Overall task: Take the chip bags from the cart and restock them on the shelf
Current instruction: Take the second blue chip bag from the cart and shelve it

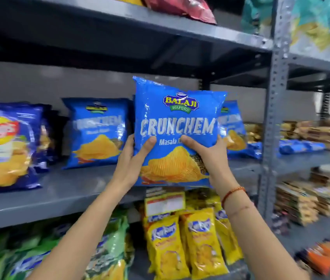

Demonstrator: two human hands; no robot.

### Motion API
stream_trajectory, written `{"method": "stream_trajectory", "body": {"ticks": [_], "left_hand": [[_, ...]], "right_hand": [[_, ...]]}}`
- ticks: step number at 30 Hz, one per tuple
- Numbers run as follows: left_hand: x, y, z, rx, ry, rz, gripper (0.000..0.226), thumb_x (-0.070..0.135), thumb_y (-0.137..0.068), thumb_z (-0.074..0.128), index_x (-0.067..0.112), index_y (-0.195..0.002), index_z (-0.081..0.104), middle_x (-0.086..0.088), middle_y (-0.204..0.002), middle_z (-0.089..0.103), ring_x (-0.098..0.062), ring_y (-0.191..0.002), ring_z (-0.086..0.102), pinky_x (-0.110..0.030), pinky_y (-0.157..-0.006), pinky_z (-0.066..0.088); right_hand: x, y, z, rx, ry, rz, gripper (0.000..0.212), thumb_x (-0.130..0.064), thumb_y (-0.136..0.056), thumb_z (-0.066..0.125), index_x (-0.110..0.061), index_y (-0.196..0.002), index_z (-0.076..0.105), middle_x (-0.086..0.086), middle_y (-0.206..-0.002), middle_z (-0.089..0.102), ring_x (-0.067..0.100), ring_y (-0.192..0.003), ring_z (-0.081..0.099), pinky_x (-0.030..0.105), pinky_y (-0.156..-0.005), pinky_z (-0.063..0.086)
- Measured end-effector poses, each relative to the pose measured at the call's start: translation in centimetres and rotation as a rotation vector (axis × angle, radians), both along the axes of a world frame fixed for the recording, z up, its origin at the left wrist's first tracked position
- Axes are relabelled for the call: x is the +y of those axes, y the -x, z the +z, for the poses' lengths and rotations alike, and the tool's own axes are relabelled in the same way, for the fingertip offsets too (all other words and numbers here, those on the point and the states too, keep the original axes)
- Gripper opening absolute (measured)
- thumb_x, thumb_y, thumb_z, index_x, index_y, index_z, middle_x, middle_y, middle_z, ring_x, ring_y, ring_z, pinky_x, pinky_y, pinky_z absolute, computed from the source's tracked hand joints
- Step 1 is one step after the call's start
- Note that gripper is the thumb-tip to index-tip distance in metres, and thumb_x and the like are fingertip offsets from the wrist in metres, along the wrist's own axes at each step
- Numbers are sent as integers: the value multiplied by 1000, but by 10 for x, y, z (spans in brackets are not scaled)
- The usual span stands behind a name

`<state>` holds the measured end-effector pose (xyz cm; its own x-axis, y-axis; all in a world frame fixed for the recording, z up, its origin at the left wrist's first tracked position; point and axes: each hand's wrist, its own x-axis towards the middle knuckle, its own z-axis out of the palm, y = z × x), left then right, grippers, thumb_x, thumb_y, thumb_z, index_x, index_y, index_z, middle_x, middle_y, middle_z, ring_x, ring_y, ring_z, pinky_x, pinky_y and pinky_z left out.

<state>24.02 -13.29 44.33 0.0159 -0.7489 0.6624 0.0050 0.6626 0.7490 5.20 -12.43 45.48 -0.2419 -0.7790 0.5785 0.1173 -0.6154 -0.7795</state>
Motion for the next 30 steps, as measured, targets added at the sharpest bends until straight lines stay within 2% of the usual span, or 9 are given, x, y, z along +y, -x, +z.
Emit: {"method": "stream_trajectory", "body": {"ticks": [6,10,12,14,18,24,26,28,30], "left_hand": [[-12,-85,8,87,-73,160,49,60,-66,61,34,-107,56,10,-108,68,0,-89,68,-16,-72,53],[-29,-124,9,109,-148,268,57,60,-72,66,23,-115,57,-5,-118,67,-21,-102,66,-47,-95,50],[-39,-136,8,130,-167,279,47,52,-78,63,22,-114,59,-6,-116,68,-20,-99,67,-47,-94,51],[-49,-143,8,137,-208,286,43,48,-81,62,21,-114,59,-6,-114,69,-21,-98,68,-46,-93,51],[-61,-150,7,149,-309,300,46,51,-79,62,21,-113,58,-6,-112,69,-21,-95,68,-42,-91,52],[-62,-154,1,49,-351,435,52,63,-76,57,23,-109,54,-3,-115,65,-18,-98,63,-40,-95,47],[-57,-152,0,5,-354,508,58,61,-78,57,20,-118,49,-6,-123,60,-21,-106,59,-42,-98,45],[-44,-152,-5,-72,-294,618,68,56,-81,58,18,-134,38,-8,-136,48,-24,-120,50,-39,-101,41],[-21,-155,-14,-181,-158,709,69,52,-82,58,19,-138,33,-3,-139,42,-20,-126,41,-31,-97,36]], "right_hand": [[-50,-92,19,122,-15,138,55,-30,-57,90,-18,-105,68,-3,-97,77,13,-87,74,25,-72,59],[-81,-135,20,165,-23,179,54,-27,-60,89,-17,-108,66,-1,-102,75,10,-89,72,25,-75,60],[-94,-148,19,171,-25,185,42,-26,-60,89,-28,-95,66,-11,-92,73,-4,-77,70,13,-63,56],[-104,-157,17,178,-41,180,40,-29,-58,90,-32,-88,64,-17,-87,70,-7,-74,68,9,-59,53],[-118,-166,12,202,-81,165,46,-33,-58,90,-27,-96,64,-15,-89,70,6,-86,68,14,-66,51],[-120,-167,8,233,-111,95,69,-43,-57,88,-19,-114,57,-6,-101,67,8,-91,64,1,-47,43],[-113,-166,7,241,-99,46,85,-45,-59,87,-17,-128,48,-1,-117,64,13,-103,62,5,-68,51],[-102,-168,8,275,-36,-77,100,-46,-63,84,-12,-143,34,6,-139,51,21,-127,50,30,-105,44],[-87,-173,9,334,86,-239,98,-46,-70,79,-9,-147,28,12,-145,41,26,-136,37,39,-112,34]]}}
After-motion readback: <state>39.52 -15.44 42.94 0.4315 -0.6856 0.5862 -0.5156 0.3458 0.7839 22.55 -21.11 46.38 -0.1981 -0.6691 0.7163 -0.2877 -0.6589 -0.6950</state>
